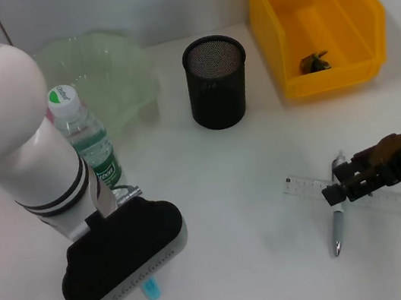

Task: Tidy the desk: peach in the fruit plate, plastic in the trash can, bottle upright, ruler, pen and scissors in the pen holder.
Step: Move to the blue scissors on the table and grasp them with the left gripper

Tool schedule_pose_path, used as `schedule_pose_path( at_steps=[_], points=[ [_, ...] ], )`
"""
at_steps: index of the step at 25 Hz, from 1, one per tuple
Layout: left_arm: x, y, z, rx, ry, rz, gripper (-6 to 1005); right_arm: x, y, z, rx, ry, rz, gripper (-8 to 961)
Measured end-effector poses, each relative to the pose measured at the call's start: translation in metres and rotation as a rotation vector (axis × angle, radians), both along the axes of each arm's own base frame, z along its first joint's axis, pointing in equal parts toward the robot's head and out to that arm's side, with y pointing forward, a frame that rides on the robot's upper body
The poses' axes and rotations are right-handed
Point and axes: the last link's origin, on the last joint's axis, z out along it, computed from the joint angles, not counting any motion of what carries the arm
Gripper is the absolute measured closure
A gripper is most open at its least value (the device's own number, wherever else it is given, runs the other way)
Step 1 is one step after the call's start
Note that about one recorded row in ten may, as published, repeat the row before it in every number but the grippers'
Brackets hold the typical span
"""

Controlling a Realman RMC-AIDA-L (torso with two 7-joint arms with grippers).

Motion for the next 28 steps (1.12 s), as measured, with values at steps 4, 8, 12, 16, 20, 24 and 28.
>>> schedule_pose_path(
  at_steps=[4,8,12,16,20,24,28],
  points=[
    [-0.0002,0.0009,-0.0014,-0.003,0.008,0.001,209,0.0004,-0.0002,0.0,0.001,0.0,-0.001,200],
    [0.0,0.0008,-0.0022,-0.006,0.008,0.002,229,0.0007,-0.0005,0.0,0.001,0.0,-0.002,201],
    [0.0003,0.0007,-0.0026,-0.008,0.007,0.001,299,0.0016,-0.0016,-0.0004,0.0,0.001,-0.004,202],
    [0.0004,0.0007,-0.0028,-0.009,0.008,0.0,332,0.002,-0.0021,-0.0006,0.0,0.001,-0.005,203],
    [0.0001,-0.0002,-0.0036,-0.011,0.011,0.001,394,0.002,-0.0023,-0.0009,-0.001,0.002,-0.006,204],
    [0.0016,-0.0007,-0.0042,-0.01,0.015,-0.006,471,0.0018,-0.0025,-0.0015,-0.002,0.003,-0.006,205],
    [0.0019,-0.0005,-0.0042,-0.011,0.016,-0.008,498,0.0018,-0.0026,-0.0015,-0.002,0.003,-0.006,206]
  ],
)
